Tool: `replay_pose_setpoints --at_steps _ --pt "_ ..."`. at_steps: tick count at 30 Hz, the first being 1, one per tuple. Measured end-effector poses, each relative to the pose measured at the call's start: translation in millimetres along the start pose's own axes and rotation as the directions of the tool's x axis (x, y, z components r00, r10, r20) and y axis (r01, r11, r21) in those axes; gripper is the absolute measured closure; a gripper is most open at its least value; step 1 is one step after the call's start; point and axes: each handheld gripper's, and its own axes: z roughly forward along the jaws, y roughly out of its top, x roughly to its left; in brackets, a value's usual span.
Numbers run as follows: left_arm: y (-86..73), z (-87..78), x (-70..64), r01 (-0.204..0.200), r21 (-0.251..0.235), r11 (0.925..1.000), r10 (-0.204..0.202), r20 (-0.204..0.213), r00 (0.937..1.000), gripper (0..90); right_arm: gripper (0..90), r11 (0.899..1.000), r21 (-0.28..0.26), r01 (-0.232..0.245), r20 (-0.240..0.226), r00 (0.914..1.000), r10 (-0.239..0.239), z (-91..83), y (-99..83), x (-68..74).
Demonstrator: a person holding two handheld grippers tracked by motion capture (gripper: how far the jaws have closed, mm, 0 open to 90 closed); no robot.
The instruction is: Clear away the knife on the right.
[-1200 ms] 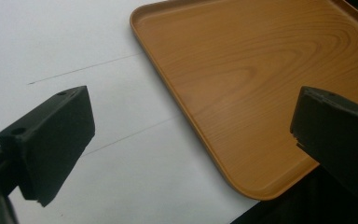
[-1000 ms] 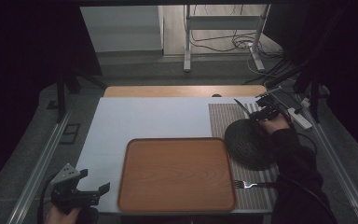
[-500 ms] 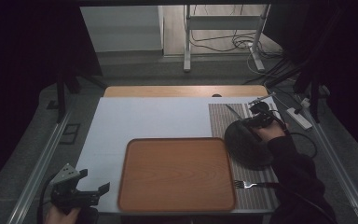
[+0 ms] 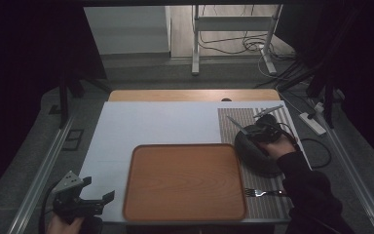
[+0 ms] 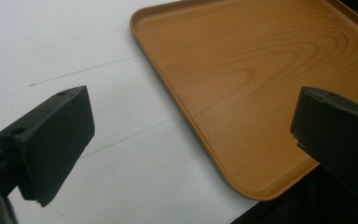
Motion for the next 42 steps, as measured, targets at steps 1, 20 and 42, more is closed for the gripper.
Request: replay_pose_setpoints --at_steps 1,20,42 --pt "0.0 0.0 0.0 0.0 0.0 1.0 0.0 0.0 1.0 0.3 77.4 1.0 0.002 0.002 -0.01 0.9999 -0.002 -1.4 -1.5 6.6" --pt "-0.5 -0.5 0.2 0.002 -0.001 1.0 -0.002 0.0 1.0 0.3 77.4 0.999 -0.004 0.046 -0.064 0.9968 -0.047 -19.1 -22.4 61.3" --pt "-0.2 -0.2 0.2 0.004 0.0 1.0 -0.004 0.0 1.0 0.4 77.4 0.991 0.047 0.127 -0.131 0.9841 -0.12 -15.8 -39.4 126.1"
